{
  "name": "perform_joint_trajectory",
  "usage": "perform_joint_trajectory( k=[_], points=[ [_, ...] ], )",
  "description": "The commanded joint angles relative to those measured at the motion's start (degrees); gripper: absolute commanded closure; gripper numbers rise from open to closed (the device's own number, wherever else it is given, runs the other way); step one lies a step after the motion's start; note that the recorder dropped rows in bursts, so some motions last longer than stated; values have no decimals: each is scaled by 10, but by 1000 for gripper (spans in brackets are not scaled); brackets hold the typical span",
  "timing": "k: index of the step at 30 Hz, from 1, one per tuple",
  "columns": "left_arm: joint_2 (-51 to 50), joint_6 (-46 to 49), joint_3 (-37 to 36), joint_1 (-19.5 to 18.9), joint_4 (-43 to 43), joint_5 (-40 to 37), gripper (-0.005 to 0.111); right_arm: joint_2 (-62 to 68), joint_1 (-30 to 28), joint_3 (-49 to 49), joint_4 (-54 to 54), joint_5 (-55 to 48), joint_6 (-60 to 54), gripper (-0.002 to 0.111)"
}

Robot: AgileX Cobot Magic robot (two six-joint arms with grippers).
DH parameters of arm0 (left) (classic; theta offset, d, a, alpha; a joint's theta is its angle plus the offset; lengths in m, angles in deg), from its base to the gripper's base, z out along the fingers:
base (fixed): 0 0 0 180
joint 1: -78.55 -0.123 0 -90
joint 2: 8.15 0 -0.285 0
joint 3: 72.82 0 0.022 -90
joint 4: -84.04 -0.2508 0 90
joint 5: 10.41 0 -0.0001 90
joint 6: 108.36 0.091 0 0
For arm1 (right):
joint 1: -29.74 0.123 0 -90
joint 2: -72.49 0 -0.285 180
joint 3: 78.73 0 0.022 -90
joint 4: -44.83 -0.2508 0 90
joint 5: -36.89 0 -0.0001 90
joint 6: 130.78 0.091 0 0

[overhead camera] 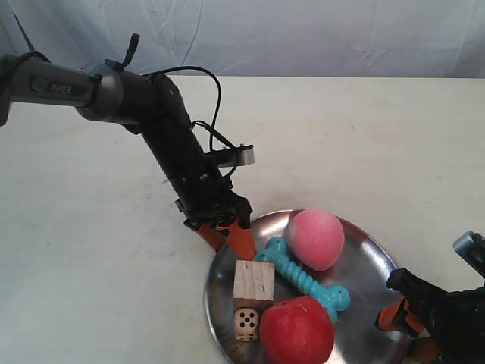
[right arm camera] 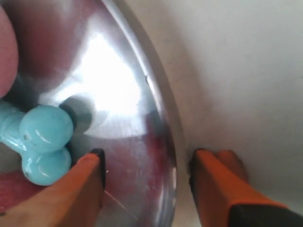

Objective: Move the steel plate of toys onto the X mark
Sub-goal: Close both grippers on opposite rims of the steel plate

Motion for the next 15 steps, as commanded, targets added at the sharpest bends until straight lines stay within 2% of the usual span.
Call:
perform_joint_trajectory(
  k=[1,8,15],
  points=[
    [-19,1,-7,7,-27,25,46,3,-3,-3,0,-8,-21,55],
    [-19,1,-7,7,-27,22,46,3,-3,-3,-4,3,-53,55],
    [-19,16,-7,7,-17,24,46,3,-3,-3,-66,3,-109,55]
  ],
)
